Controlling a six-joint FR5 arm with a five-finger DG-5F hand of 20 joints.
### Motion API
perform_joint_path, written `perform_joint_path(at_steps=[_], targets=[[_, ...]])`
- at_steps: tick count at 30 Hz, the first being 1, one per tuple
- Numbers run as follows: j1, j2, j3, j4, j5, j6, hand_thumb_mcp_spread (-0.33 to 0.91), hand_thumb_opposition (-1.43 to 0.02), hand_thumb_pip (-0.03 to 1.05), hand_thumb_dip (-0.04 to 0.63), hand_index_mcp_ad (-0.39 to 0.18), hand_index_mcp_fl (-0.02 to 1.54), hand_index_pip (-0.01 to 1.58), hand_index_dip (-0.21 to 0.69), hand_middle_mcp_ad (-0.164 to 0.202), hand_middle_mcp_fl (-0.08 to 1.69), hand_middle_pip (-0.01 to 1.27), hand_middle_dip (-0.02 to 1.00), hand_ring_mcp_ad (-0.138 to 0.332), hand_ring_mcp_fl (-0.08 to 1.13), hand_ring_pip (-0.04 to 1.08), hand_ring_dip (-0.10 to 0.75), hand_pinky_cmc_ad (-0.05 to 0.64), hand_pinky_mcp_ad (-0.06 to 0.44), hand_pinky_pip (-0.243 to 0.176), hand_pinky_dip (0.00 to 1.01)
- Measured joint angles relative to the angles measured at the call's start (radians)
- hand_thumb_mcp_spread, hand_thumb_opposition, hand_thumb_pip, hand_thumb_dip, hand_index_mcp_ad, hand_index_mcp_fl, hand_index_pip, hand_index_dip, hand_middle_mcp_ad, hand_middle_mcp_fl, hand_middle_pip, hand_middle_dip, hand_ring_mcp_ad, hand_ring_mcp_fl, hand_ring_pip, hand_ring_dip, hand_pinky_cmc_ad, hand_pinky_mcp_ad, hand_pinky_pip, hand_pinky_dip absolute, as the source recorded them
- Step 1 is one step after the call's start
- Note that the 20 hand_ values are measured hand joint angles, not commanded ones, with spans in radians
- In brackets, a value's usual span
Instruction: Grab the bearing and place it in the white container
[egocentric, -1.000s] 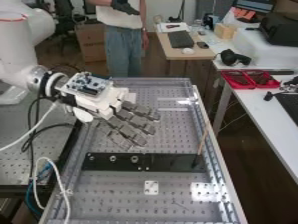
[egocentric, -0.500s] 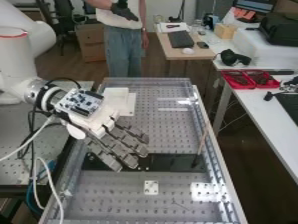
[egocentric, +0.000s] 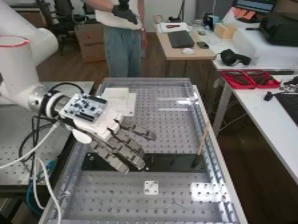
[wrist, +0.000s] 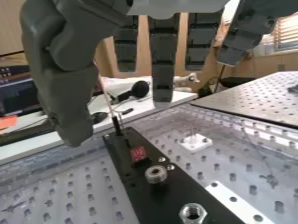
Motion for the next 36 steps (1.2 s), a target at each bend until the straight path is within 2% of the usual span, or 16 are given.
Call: perform_joint_path(at_steps=[5, 7, 9, 13, 16, 19, 25, 31, 36], targets=[[-0.015, -0.005, 0.003, 0.020, -0.025, -0.009, 0.52, -0.76, 0.47, 0.237, -0.106, 0.02, 0.18, 0.138, 0.093, 0.48, 0.15, 0.57, 0.136, 0.13, 0.12, 0.164, 0.311, 0.234, -0.091, 0.14], [-0.021, -0.008, 0.007, 0.019, -0.033, -0.014, 0.54, -0.77, 0.48, 0.237, -0.106, 0.02, 0.16, 0.122, 0.075, 0.47, 0.15, 0.59, 0.133, 0.15, 0.12, 0.182, 0.311, 0.230, -0.093, 0.14], [-0.025, -0.009, 0.009, 0.020, -0.038, -0.023, 0.56, -0.79, 0.48, 0.264, -0.110, 0.02, 0.15, 0.122, 0.065, 0.49, 0.15, 0.61, 0.129, 0.14, 0.12, 0.202, 0.311, 0.232, -0.089, 0.14], [-0.032, -0.009, 0.008, 0.026, -0.044, -0.032, 0.55, -0.79, 0.48, 0.283, -0.110, 0.05, 0.19, 0.124, 0.066, 0.45, 0.14, 0.62, 0.129, 0.12, 0.12, 0.202, 0.311, 0.232, -0.091, 0.14], [-0.038, -0.014, 0.007, 0.014, -0.045, -0.041, 0.55, -0.79, 0.48, 0.283, -0.110, 0.09, 0.34, 0.138, 0.066, 0.30, 0.12, 0.61, 0.129, 0.07, 0.12, 0.202, 0.311, 0.232, -0.075, 0.14], [-0.045, -0.022, 0.006, 0.017, -0.047, -0.038, 0.53, -0.79, 0.47, 0.281, -0.110, 0.10, 0.51, 0.155, 0.066, 0.16, 0.11, 0.52, 0.134, 0.03, 0.11, 0.202, 0.311, 0.232, -0.075, 0.14], [-0.055, -0.042, 0.011, 0.034, -0.061, -0.064, 0.53, -0.79, 0.44, 0.278, -0.110, 0.19, 0.71, 0.175, 0.066, 0.08, 0.12, 0.41, 0.131, 0.03, 0.11, 0.199, 0.311, 0.232, -0.075, 0.14], [-0.079, -0.065, 0.027, 0.043, -0.112, -0.084, 0.53, -0.79, 0.43, 0.255, -0.108, 0.22, 0.85, 0.195, 0.068, 0.08, 0.12, 0.38, 0.129, 0.01, 0.11, 0.195, 0.311, 0.232, -0.075, 0.14], [-0.100, -0.086, 0.039, 0.047, -0.175, -0.124, 0.53, -0.79, 0.43, 0.253, -0.108, 0.22, 1.02, 0.220, 0.068, 0.02, 0.12, 0.36, 0.129, 0.01, 0.11, 0.182, 0.311, 0.232, -0.075, 0.14]])
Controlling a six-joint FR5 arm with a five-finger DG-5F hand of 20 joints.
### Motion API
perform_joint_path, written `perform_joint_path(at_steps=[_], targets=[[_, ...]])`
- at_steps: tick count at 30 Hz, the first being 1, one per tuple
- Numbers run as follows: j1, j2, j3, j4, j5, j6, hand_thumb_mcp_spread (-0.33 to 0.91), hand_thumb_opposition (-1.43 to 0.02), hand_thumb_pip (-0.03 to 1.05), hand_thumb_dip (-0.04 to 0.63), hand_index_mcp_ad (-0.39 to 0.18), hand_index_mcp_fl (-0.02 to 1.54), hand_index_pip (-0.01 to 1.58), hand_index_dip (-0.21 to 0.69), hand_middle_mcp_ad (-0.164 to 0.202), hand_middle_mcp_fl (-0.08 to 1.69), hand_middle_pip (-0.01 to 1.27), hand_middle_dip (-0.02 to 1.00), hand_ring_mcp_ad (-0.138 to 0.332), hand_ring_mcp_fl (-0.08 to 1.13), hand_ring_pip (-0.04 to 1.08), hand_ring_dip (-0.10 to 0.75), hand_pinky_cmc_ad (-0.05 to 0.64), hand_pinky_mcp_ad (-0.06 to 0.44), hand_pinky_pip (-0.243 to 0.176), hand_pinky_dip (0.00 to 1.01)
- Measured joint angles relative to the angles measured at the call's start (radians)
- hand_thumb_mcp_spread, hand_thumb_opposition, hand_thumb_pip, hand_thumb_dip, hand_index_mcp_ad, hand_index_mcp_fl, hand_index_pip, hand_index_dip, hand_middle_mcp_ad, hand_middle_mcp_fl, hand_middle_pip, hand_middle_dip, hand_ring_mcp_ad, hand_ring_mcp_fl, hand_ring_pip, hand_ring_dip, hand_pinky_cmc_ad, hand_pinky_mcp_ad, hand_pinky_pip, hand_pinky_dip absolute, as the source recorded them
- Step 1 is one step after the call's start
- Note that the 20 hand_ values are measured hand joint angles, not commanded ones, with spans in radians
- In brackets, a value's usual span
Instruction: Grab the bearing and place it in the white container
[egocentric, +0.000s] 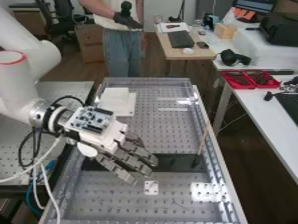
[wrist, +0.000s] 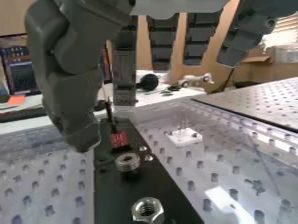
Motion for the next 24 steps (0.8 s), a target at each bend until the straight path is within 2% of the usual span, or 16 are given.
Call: perform_joint_path(at_steps=[5, 17, 24], targets=[[-0.023, -0.026, 0.012, 0.005, -0.046, -0.028, 0.53, -0.79, 0.42, 0.251, -0.108, 0.21, 1.10, 0.222, 0.068, 0.02, 0.13, 0.35, 0.131, 0.01, 0.12, 0.176, 0.311, 0.232, -0.075, 0.14], [-0.048, -0.064, 0.035, 0.041, -0.083, -0.049, 0.53, -0.79, 0.44, 0.251, -0.112, 0.17, 1.22, 0.237, 0.068, 0.02, 0.14, 0.35, 0.131, 0.01, 0.11, 0.154, 0.311, 0.232, -0.075, 0.14], [-0.065, -0.085, 0.060, 0.038, -0.133, -0.076, 0.53, -0.79, 0.44, 0.251, -0.112, 0.17, 1.28, 0.284, 0.068, 0.02, 0.14, 0.34, 0.131, 0.01, 0.11, 0.154, 0.311, 0.232, -0.075, 0.14]])
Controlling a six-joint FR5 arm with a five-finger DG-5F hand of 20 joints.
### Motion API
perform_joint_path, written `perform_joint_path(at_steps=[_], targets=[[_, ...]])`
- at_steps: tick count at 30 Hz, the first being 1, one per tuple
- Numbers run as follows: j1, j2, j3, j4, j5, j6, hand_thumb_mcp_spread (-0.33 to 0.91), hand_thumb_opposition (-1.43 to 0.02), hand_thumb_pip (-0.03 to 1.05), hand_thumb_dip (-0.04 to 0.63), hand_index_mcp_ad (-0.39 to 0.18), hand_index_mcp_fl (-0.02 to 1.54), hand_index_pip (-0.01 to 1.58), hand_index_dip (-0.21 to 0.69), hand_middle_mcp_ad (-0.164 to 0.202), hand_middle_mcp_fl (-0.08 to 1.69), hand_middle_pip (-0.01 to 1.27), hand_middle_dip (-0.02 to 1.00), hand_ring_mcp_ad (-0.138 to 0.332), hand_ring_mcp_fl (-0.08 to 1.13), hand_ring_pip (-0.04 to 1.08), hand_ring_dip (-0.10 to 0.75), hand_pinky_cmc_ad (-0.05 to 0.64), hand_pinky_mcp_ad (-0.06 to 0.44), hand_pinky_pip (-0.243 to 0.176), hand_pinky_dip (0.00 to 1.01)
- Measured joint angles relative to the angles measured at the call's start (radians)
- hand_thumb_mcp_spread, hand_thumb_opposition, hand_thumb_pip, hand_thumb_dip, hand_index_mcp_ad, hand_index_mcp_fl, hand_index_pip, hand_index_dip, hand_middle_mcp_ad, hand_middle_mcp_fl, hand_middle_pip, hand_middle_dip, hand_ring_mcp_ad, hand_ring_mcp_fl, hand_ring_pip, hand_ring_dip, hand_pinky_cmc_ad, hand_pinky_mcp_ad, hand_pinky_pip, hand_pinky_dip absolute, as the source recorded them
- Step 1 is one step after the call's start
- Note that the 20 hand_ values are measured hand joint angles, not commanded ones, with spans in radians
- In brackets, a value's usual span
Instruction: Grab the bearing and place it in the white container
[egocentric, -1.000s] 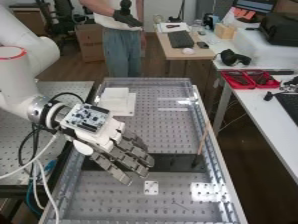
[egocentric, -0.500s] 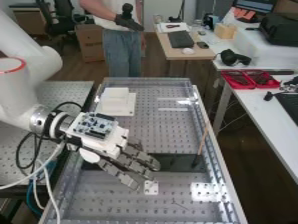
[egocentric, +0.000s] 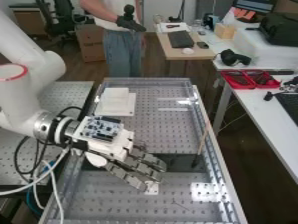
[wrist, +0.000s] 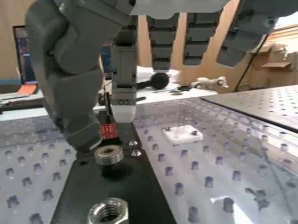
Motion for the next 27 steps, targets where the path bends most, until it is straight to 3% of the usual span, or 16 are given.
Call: perform_joint_path(at_steps=[27], targets=[[-0.019, -0.036, 0.004, 0.034, -0.051, -0.058, 0.53, -0.79, 0.44, 0.251, -0.112, 0.17, 1.39, 0.330, 0.068, 0.02, 0.14, 0.34, 0.131, 0.01, 0.11, 0.154, 0.311, 0.232, -0.044, 0.14]])
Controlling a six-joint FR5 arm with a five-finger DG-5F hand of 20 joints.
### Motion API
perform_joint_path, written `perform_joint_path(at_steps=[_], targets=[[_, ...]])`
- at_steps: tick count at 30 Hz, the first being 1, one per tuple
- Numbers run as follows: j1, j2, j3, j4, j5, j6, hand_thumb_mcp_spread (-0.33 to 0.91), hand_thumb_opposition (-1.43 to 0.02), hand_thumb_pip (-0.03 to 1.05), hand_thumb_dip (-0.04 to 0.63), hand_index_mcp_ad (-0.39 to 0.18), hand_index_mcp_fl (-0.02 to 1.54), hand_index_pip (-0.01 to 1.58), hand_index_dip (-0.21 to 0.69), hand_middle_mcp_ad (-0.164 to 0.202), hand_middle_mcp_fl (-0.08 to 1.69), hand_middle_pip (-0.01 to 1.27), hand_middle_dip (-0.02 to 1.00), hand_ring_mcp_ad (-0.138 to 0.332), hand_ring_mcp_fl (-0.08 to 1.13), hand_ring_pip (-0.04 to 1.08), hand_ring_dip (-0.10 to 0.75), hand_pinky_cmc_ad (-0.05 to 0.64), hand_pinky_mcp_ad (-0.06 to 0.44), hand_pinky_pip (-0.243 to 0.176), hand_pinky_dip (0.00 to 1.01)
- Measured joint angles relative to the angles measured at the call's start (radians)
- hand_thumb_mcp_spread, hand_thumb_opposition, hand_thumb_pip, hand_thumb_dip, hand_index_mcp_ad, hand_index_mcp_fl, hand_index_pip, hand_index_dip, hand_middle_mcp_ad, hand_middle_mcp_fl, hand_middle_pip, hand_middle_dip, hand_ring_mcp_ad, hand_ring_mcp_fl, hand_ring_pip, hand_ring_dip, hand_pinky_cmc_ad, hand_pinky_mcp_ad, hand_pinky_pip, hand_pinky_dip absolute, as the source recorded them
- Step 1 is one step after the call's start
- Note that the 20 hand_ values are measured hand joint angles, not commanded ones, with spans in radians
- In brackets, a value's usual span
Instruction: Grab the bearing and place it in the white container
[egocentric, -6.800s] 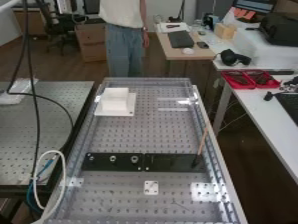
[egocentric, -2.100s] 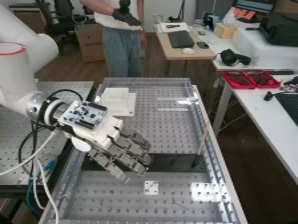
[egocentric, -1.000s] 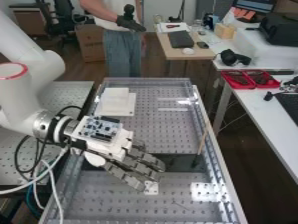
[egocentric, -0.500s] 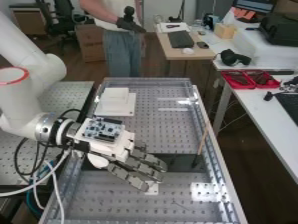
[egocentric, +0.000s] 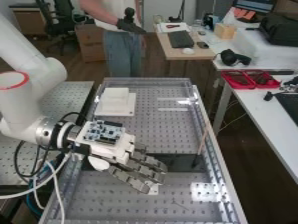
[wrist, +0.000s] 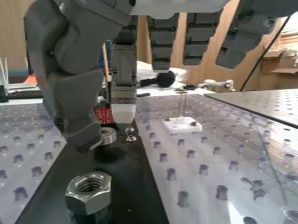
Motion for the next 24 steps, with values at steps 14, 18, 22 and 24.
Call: perform_joint_path(at_steps=[14, 18, 22, 24], targets=[[-0.002, -0.008, 0.008, 0.002, -0.013, -0.008, 0.53, -0.79, 0.44, 0.251, -0.112, 0.17, 1.39, 0.330, 0.068, 0.02, 0.14, 0.34, 0.131, 0.01, 0.11, 0.154, 0.311, 0.232, -0.044, 0.14], [-0.002, -0.010, 0.011, 0.000, -0.014, -0.011, 0.53, -0.79, 0.45, 0.251, -0.112, 0.17, 1.39, 0.330, 0.068, 0.02, 0.14, 0.34, 0.131, 0.01, 0.11, 0.154, 0.311, 0.232, -0.044, 0.14], [-0.003, -0.012, 0.013, -0.004, -0.015, -0.014, 0.53, -0.79, 0.45, 0.251, -0.112, 0.17, 1.39, 0.330, 0.068, 0.02, 0.14, 0.34, 0.131, 0.01, 0.11, 0.154, 0.311, 0.232, -0.044, 0.14], [-0.004, -0.014, 0.015, -0.008, -0.016, -0.015, 0.53, -0.79, 0.45, 0.251, -0.112, 0.18, 1.39, 0.330, 0.068, 0.02, 0.14, 0.34, 0.131, 0.01, 0.11, 0.154, 0.314, 0.232, -0.044, 0.14]])
